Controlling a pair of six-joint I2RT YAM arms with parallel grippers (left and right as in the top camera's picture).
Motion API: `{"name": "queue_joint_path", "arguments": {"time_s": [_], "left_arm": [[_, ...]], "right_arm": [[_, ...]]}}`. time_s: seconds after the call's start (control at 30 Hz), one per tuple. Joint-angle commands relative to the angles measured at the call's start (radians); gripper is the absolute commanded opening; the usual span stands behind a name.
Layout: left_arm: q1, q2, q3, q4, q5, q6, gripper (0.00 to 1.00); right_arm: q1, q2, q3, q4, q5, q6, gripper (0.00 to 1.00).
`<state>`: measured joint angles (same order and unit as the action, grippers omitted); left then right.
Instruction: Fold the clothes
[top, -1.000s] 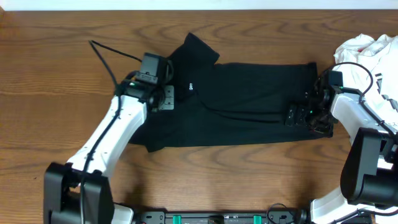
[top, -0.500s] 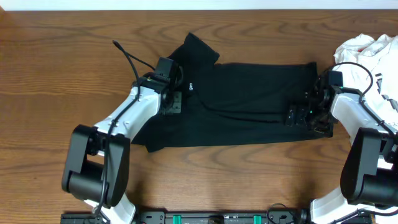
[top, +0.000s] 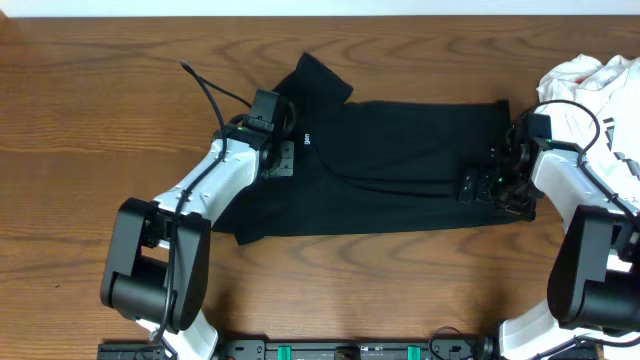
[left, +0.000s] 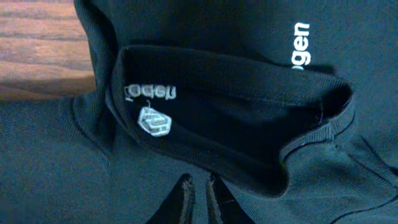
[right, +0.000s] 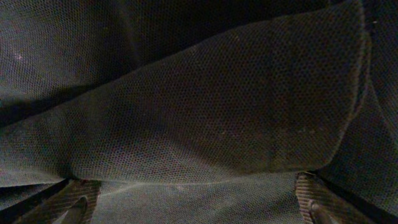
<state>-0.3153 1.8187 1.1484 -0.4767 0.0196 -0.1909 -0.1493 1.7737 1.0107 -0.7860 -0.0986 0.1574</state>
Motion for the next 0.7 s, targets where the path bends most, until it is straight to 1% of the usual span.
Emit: {"name": "queue_joint_path", "arguments": {"time_s": [0.0, 0.33, 0.67], "left_arm": [[0.000, 0.008, -0.013, -0.005, -0.002, -0.013, 0.11], [-0.002, 0.017, -0.020, -0.033, -0.001, -0.014, 0.11], [-0.002, 0.080, -0.021, 0.022, 0.000, -0.014, 0.11]], "right_arm": [[-0.007, 0.011, -0.009, 0.001, 0.013, 0.006, 0.99], [-0.007, 0.011, -0.009, 0.001, 0.013, 0.006, 0.99], [-0.007, 0.011, -0.009, 0.001, 0.013, 0.006, 0.99]]}}
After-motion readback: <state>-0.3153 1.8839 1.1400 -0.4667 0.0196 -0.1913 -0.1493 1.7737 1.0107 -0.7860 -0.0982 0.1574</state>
